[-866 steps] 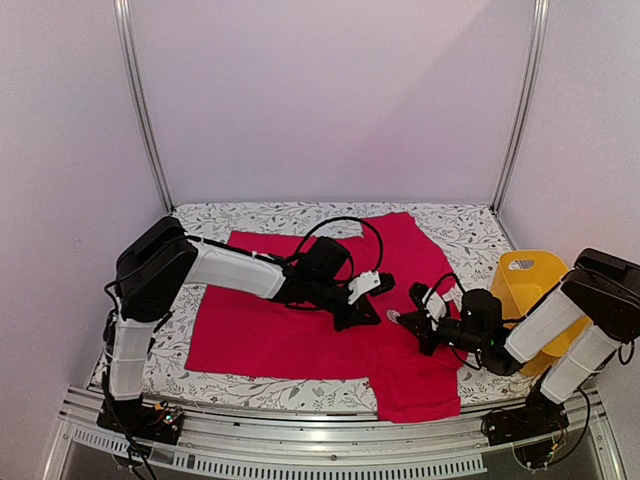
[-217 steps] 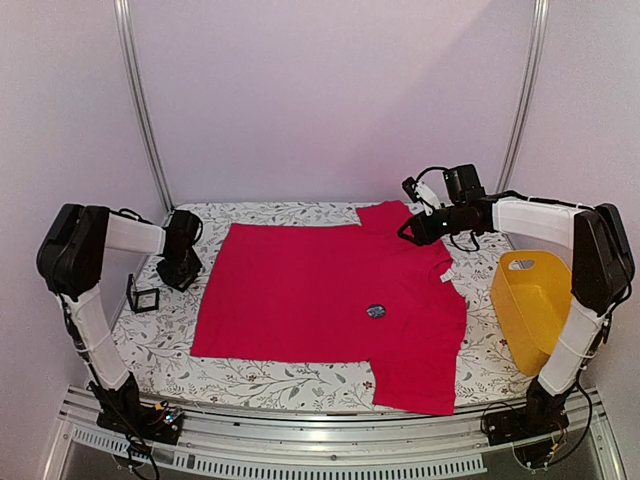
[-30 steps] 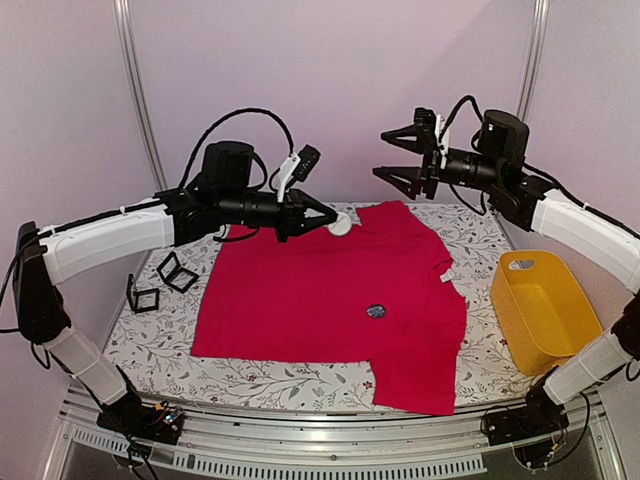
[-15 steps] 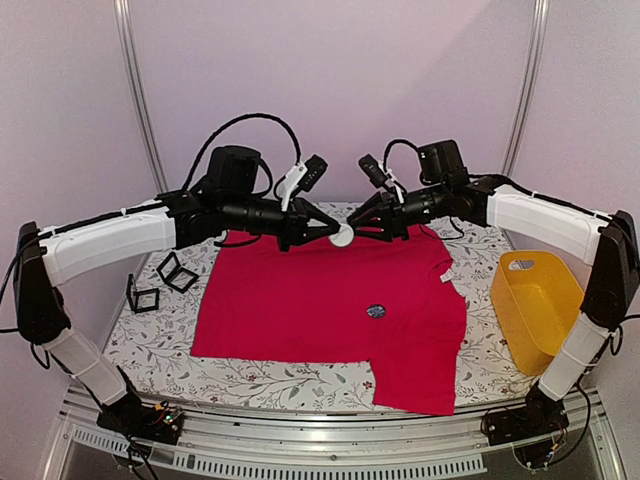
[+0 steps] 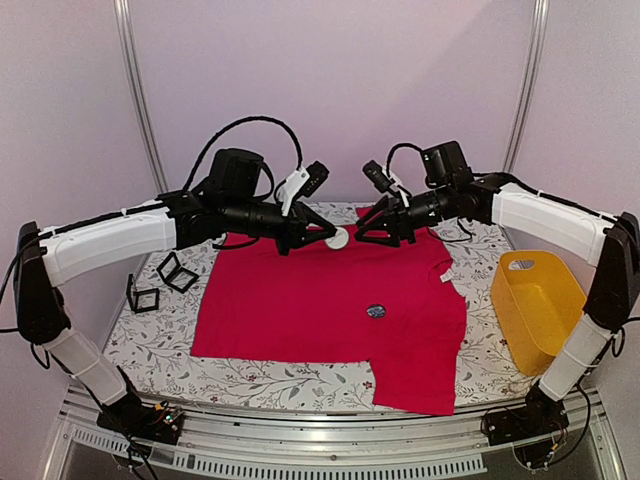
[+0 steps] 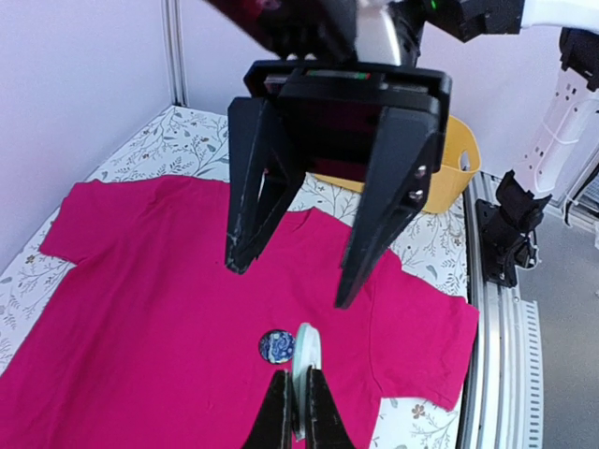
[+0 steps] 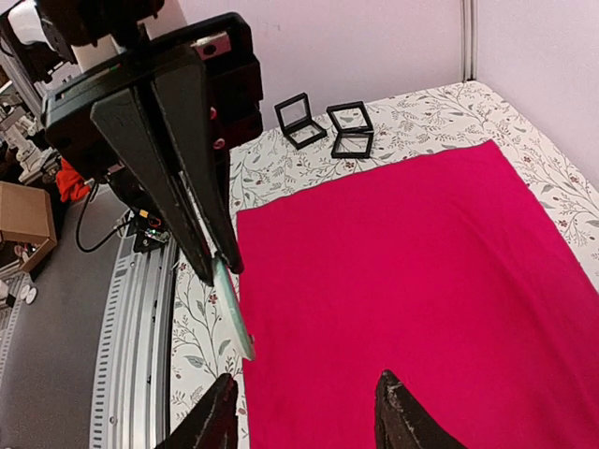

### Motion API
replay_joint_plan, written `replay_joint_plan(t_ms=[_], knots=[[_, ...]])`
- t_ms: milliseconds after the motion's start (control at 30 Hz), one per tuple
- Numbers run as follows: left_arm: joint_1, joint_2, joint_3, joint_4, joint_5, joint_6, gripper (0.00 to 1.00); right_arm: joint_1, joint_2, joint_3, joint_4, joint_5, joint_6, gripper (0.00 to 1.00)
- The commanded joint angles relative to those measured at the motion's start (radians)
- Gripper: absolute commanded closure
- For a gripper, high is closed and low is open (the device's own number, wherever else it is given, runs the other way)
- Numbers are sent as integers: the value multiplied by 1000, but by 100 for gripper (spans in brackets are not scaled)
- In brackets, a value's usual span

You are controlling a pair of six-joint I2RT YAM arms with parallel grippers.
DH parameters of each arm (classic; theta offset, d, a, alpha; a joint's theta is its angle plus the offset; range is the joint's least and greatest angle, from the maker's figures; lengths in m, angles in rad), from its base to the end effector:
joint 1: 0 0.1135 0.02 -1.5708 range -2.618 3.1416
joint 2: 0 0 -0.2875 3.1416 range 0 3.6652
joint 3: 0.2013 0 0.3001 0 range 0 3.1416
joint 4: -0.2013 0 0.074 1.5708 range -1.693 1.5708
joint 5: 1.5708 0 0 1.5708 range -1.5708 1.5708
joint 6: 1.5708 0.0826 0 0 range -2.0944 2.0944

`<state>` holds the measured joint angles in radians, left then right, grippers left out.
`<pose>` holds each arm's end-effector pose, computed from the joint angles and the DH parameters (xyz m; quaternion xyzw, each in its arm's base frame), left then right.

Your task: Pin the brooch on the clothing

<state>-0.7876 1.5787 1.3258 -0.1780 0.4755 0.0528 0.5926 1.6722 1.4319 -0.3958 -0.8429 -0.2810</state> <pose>0.2949 -0.3498 0.3239 0.4498 0.6952 -0.3734 0.4182 0.3411 0.3040 0.3112 -0.5116 0.6602 0.4246 0.3495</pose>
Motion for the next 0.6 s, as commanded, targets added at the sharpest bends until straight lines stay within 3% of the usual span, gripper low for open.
replay_joint_plan(t_ms=[0,133,233,567], knots=[[-7,-10,20,-17,-18,33,100,42,-52,-20,-46,-78,-95,45],[-13,4,33,-20,3,36,100,72,-17,-17,-10,-48,-85,42],[-15,6,38,-23,18,44,100,72,10,-3,1,-26,-63,47],[-19,14,41,-30,41,48,100,72,37,5,1,-66,-69,100]])
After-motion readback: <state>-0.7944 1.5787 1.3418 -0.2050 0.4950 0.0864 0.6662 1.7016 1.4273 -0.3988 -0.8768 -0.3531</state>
